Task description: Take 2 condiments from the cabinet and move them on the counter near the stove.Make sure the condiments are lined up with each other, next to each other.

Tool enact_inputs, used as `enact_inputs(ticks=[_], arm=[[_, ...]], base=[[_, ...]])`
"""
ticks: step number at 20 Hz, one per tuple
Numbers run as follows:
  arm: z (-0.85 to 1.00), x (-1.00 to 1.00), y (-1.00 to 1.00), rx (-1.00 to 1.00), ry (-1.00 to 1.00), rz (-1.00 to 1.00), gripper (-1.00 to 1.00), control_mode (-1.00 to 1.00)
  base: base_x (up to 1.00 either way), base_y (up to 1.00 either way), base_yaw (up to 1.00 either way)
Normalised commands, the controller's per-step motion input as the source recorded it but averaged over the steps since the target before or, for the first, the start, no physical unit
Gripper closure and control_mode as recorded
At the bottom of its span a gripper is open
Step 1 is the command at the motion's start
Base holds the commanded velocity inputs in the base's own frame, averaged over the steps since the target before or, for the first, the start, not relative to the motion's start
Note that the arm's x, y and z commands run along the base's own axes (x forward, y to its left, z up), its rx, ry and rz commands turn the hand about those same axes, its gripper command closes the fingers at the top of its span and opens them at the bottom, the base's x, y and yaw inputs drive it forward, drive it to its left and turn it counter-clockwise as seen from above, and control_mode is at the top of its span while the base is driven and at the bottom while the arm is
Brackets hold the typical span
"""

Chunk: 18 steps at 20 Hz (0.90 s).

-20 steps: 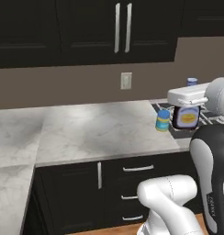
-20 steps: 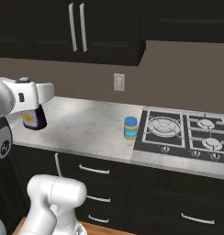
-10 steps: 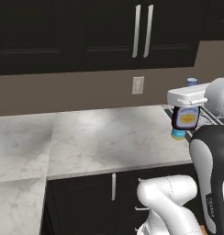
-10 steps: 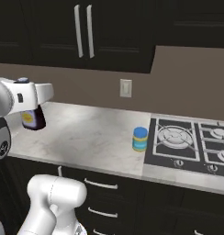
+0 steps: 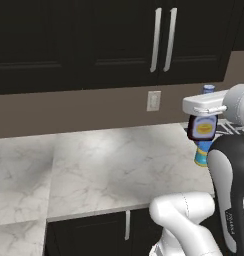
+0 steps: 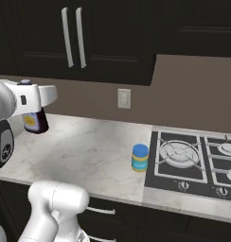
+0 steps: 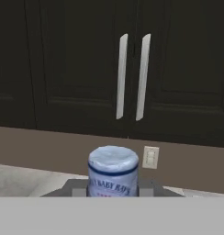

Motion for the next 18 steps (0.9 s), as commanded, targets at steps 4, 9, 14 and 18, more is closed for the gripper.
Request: enact_inputs(ticks=[4, 9, 14, 18], arm=[[0.00, 0.00, 0.00, 0.00, 0.00, 0.00, 1.00, 1.00], [0.00, 0.00, 0.00, 0.00, 0.00, 0.00, 1.00, 1.00], [0.00, 0.00, 0.00, 0.00, 0.00, 0.00, 1.00, 1.00], [0.00, 0.00, 0.00, 0.00, 0.00, 0.00, 1.00, 1.00]], base=[[0.37, 0.00, -0.05], [0.04, 0.00, -0.02], [0.00, 0.00, 0.00], [0.00, 0.00, 0.00]])
